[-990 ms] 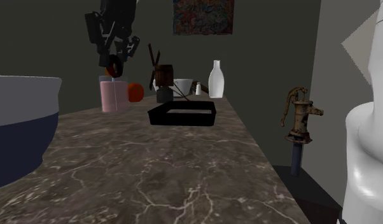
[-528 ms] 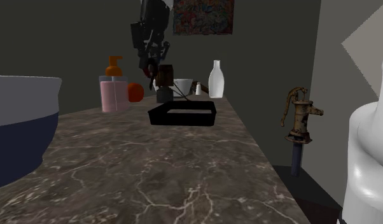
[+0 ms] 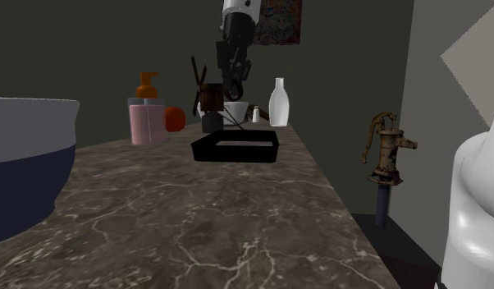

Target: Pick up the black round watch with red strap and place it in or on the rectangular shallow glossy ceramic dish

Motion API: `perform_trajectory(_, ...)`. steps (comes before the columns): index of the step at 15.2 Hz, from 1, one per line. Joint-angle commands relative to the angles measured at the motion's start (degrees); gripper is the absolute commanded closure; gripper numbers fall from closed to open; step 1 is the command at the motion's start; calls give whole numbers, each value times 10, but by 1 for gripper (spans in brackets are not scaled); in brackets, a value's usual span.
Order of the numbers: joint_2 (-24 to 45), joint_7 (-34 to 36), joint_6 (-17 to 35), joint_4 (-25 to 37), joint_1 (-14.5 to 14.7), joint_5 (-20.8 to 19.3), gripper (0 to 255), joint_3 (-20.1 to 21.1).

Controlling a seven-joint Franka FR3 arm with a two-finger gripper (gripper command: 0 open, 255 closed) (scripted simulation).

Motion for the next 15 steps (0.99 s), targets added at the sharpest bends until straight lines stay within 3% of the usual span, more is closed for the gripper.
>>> perform_trajectory(1,-11,-27,-7,-9,-11,-4,255,-17)
perform_trajectory(15,-22,-44,99,-128,-11,-2,255,-15)
